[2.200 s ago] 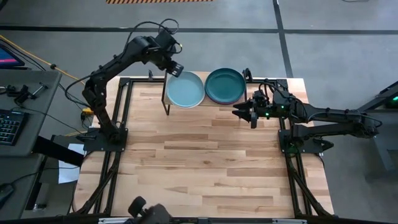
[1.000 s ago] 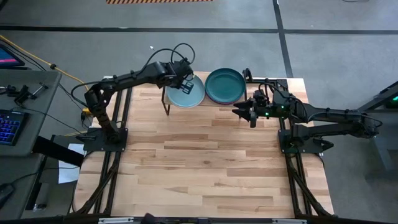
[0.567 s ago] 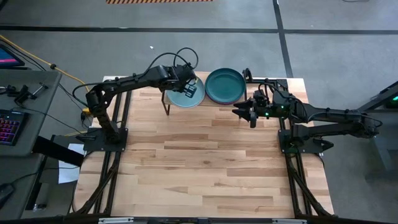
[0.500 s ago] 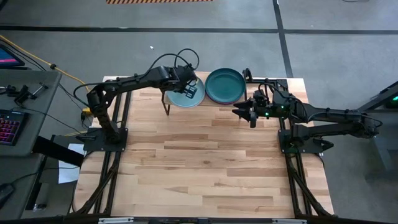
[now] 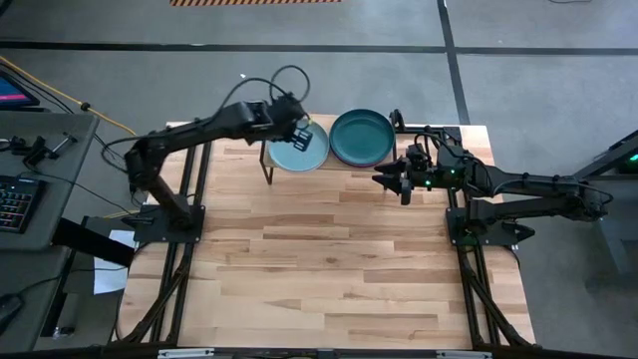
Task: Place and stack plates onto a shelf
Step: Return to Home Position
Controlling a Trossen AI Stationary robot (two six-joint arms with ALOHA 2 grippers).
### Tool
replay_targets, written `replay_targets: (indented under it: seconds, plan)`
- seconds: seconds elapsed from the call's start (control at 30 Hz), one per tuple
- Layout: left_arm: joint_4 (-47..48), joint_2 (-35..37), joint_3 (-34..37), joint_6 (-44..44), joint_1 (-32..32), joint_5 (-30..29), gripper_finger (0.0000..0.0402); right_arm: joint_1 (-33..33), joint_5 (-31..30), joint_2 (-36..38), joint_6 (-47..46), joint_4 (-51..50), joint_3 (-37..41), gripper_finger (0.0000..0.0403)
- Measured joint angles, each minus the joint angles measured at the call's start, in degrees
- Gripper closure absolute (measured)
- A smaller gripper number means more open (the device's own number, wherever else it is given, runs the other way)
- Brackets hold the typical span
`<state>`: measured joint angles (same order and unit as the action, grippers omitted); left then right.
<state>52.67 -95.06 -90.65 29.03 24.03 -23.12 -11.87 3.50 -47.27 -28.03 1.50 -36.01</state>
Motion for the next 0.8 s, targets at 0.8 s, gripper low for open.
replay_targets:
  seconds: [0.8]
  plan:
    - [-2.06, 22.77, -0.09, -6.81, -18.09, -11.78, 0.0401, -0.25, -2.76, 0.02, 3.04, 6.49, 0.00, 0.0214]
